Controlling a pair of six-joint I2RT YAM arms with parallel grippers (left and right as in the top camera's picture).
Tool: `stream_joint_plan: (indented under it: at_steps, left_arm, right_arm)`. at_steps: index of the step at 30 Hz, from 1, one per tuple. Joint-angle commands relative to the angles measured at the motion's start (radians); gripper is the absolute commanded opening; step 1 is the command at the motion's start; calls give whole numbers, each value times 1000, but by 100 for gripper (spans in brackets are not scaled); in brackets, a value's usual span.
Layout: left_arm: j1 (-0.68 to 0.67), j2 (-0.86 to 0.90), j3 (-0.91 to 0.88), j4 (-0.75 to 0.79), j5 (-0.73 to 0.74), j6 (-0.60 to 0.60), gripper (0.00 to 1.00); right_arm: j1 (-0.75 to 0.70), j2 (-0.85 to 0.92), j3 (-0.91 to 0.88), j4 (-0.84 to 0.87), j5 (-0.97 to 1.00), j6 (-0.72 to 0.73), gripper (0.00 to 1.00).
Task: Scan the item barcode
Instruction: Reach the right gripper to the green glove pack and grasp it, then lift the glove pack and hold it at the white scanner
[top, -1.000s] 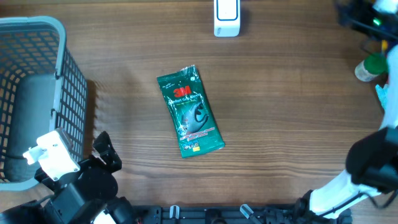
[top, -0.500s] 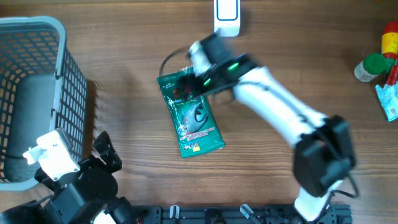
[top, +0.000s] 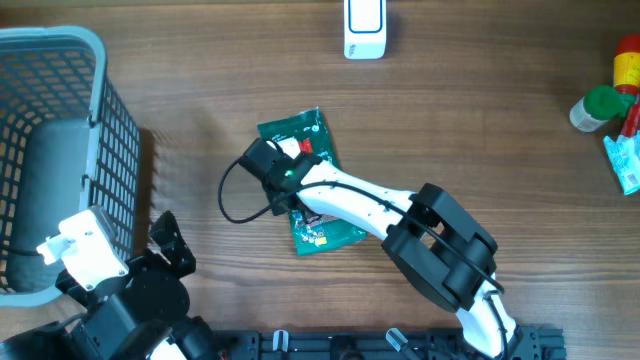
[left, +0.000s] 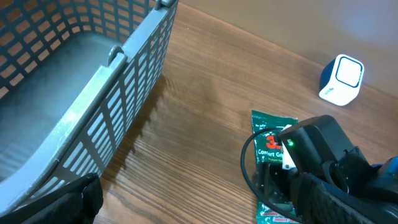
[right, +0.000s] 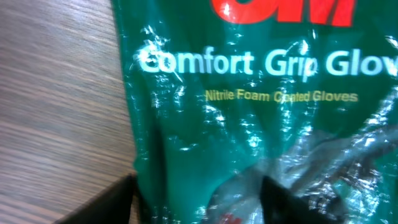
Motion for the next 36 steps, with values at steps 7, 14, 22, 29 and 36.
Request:
stream_joint_plan:
  at_steps: [7,14,22,29,36]
  left_arm:
    - [4,3,0,-1,-6,-17,100]
    - [4,3,0,-1,-6,-17,100]
    - [4,3,0,-1,-6,-17,100]
    - [4,3,0,-1,-6,-17,100]
    - [4,3,0,-1,-6,-17,100]
  right_arm:
    - [-45,16,56,-148,-172,19,5]
    - [-229,-246,135,-254,-666,-219,4]
    - [-457,-335,133,-612,-1333,-569,5]
    - [-533,-335,127,-643,-1629,-485,4]
    - [-546,-335,127,-558,-1807,-419,4]
